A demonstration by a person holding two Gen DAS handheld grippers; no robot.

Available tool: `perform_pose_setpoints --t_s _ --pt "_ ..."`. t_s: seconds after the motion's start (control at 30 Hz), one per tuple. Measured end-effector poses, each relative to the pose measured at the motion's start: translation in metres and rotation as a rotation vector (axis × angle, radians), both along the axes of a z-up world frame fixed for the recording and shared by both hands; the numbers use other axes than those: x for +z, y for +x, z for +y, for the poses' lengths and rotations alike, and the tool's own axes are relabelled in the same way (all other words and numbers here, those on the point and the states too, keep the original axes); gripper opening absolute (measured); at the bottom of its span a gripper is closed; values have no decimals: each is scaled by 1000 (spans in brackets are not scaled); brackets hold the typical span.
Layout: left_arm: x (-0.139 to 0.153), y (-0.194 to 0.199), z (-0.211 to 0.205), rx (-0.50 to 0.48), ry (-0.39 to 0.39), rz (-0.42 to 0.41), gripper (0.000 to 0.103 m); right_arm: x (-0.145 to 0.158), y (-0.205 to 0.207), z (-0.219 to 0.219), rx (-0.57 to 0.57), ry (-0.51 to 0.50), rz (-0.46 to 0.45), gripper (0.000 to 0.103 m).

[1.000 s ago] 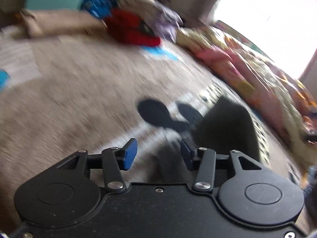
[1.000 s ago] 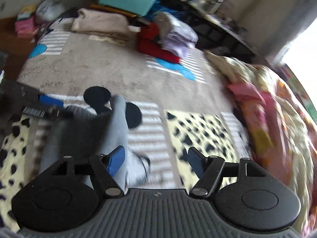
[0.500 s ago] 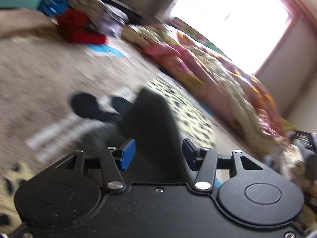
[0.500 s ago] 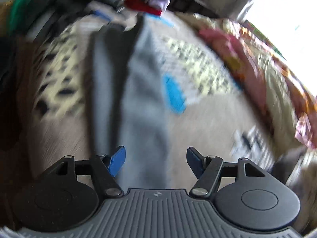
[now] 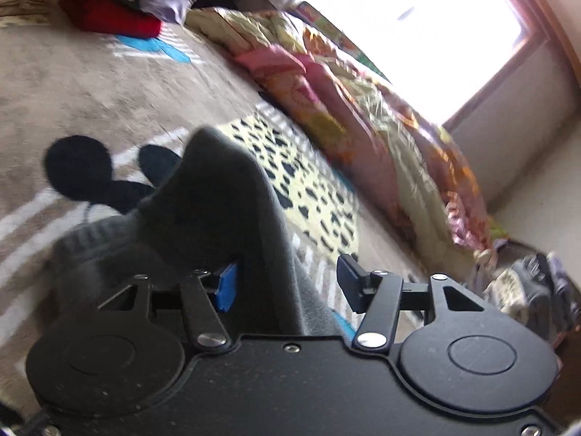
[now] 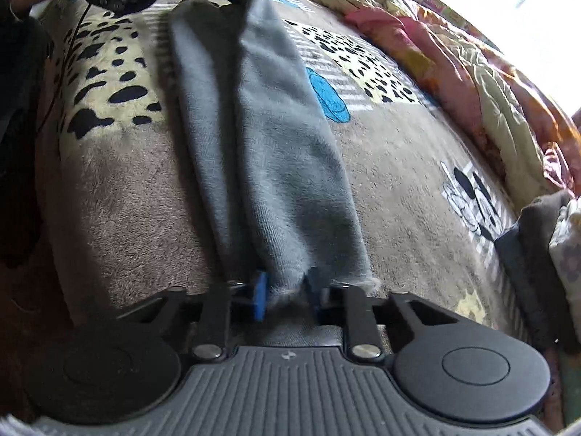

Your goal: Fold clothes

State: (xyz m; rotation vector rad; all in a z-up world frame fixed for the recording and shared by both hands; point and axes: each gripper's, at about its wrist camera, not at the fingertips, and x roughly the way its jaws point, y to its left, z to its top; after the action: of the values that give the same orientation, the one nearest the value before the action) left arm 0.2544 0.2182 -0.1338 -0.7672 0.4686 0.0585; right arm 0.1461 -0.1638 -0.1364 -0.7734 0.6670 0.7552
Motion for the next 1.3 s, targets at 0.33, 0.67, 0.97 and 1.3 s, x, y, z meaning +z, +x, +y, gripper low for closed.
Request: perform_pose_setpoints --t_s 0.33,0.67,0.97,1.3 --pt "-9 34 4 4 -101 2 9 64 67 -58 -179 396 116 12" --pt "-24 79 8 26 -192 34 56 12 196 -138 -567 879 600 12" --pt "-19 75 26 48 -170 43 57 -47 227 -148 -733 1039 663 52" --pt "6 28 64 89 72 24 59 -51 191 -134 -798 1101 569 55"
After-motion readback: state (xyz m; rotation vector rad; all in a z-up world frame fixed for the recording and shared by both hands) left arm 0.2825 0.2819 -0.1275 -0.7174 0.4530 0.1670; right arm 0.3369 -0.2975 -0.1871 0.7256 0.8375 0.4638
